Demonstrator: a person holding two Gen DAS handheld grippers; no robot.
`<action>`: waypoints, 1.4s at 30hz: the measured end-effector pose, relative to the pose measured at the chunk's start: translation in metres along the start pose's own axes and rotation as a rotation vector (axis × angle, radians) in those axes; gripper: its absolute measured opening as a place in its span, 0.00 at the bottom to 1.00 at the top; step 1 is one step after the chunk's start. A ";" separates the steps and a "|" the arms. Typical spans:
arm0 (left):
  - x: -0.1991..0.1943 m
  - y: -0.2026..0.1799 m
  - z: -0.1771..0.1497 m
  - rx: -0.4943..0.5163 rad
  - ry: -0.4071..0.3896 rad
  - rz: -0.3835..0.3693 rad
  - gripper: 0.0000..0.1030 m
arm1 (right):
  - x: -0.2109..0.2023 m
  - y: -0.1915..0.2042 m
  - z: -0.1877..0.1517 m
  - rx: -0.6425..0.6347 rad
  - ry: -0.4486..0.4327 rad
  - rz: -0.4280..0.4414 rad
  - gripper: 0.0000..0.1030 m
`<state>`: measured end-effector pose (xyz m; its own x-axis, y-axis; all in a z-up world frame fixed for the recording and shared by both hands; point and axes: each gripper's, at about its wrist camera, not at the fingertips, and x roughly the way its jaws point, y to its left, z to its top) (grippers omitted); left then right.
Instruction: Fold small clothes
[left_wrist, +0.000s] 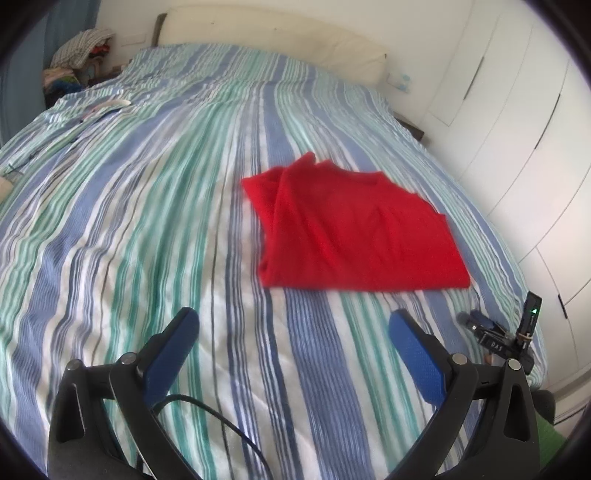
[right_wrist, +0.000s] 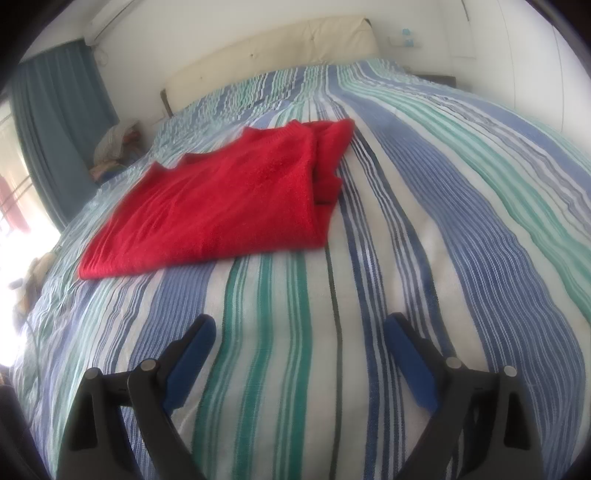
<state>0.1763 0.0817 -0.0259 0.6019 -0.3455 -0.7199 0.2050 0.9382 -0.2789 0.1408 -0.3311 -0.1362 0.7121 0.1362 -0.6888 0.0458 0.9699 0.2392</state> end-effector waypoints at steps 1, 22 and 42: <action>0.008 0.000 -0.005 0.009 0.012 0.001 0.99 | 0.000 0.000 0.000 0.001 0.000 0.001 0.89; 0.032 0.006 -0.017 0.186 -0.056 0.050 0.99 | -0.003 -0.008 0.073 0.028 0.060 0.011 0.91; 0.031 0.040 -0.004 0.064 -0.056 0.061 0.99 | 0.039 -0.068 0.163 0.353 0.088 0.101 0.90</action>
<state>0.1995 0.1083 -0.0618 0.6563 -0.2880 -0.6974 0.2147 0.9573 -0.1934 0.2791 -0.4245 -0.0679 0.6633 0.2590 -0.7022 0.2284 0.8234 0.5194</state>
